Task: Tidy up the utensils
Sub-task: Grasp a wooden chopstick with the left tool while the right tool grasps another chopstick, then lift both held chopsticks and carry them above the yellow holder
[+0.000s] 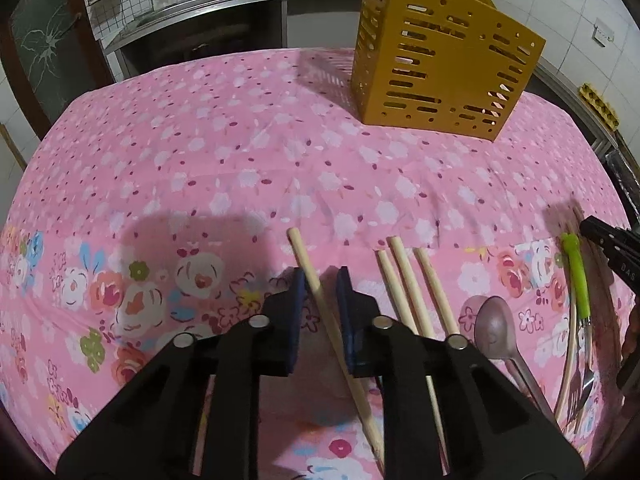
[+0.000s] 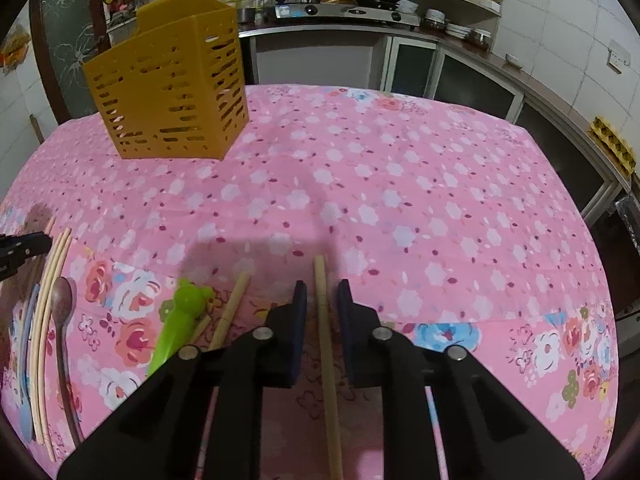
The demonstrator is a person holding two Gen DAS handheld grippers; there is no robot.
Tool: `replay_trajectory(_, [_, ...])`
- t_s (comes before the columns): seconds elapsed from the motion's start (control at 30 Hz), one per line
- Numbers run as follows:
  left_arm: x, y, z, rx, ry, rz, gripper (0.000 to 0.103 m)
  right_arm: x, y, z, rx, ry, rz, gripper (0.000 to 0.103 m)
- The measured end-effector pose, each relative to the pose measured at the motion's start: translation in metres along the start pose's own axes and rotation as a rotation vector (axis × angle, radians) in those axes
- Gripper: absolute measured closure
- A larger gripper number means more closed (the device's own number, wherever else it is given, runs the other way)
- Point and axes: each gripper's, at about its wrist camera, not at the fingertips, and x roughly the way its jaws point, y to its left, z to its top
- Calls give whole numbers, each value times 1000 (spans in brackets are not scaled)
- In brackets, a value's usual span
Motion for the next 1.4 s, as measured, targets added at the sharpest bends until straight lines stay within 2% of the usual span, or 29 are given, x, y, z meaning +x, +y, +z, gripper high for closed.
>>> replay_trajectory(0.07, [1,-1,2,6,0,2,93,3,2,-1,-7,7,-10,87])
replay_trajectory(0.4, [4,-7,3,37,-7,24,93,15,-5,13,51,55,14,87])
replay_trajectory(0.43, [4,-8,3,42,-12,27,94,15,-5,14,55,62,15,88])
replay_trajectory(0.47, [4,-9,4,43,-15,29,95,15,-5,15,60,70,17,95])
replay_trajectory(0.67, [1,-10,4,49,-19,22,99,12,-10,20,102,78,38,97])
replay_trajectory(0.9, [-19,-1,4,20,-66,-21,99,-17,-13,22,138,-7,63,97])
replay_trajectory(1.07, [-51,5,5,-3,-146,-91,99,-42,-5,25,138,-101,61,97])
replay_trajectory(1.4, [-102,9,16,-23,-296,-142,99,-99,11,37,144,-311,74,97])
